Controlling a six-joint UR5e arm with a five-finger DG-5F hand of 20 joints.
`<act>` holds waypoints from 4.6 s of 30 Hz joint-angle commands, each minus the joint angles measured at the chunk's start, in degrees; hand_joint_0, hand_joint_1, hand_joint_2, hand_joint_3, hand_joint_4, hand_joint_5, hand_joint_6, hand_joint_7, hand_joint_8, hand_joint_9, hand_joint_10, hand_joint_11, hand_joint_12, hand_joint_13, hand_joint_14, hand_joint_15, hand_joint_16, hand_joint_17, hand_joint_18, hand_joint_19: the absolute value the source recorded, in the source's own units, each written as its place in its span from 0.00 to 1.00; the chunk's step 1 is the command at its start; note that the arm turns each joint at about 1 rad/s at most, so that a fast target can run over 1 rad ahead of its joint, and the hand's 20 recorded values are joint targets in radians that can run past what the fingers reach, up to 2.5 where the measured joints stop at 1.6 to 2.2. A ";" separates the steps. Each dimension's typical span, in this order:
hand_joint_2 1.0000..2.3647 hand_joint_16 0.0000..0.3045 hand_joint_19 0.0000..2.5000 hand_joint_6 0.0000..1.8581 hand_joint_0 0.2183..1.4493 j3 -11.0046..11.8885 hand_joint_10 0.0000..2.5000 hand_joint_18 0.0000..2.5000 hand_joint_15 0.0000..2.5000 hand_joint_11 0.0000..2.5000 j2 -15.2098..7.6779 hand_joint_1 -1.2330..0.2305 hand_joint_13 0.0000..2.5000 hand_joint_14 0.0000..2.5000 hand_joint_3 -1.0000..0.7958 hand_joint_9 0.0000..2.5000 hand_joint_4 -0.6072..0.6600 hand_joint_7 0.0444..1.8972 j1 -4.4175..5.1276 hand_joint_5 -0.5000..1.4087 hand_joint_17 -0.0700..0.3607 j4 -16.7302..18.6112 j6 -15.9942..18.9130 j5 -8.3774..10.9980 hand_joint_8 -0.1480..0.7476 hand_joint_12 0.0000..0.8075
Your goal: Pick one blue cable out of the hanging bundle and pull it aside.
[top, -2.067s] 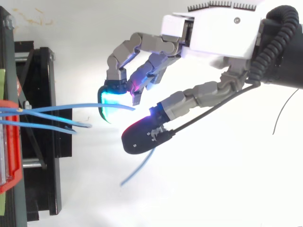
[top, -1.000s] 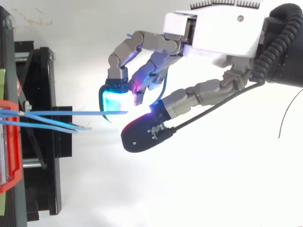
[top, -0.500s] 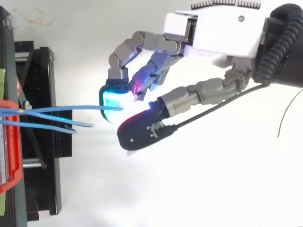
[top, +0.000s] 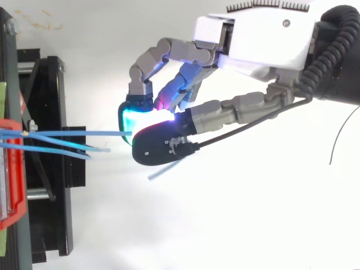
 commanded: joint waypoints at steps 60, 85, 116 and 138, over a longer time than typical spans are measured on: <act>0.00 0.14 0.32 0.50 0.30 0.00 0.01 0.27 0.27 0.30 0.09 0.33 0.32 0.01 0.28 0.39 0.48 0.49 0.51 0.20 0.38 -0.28 4.04 -0.18 0.45 0.41; 0.02 0.16 0.27 0.50 0.29 0.00 0.01 0.34 0.23 0.17 0.09 0.25 0.36 0.01 0.55 0.42 0.49 0.53 1.92 0.24 0.42 -4.59 16.61 -0.26 0.47 0.44; 0.01 0.18 0.26 0.49 0.32 -0.09 0.00 0.39 0.24 0.13 0.44 0.20 0.41 0.01 0.65 0.45 0.40 0.53 2.62 0.26 0.45 -4.33 23.47 -0.88 0.47 0.49; 0.01 0.18 0.26 0.49 0.32 -0.09 0.00 0.38 0.25 0.14 0.44 0.20 0.41 0.01 0.65 0.46 0.40 0.53 2.53 0.26 0.45 -3.36 23.29 -0.79 0.47 0.50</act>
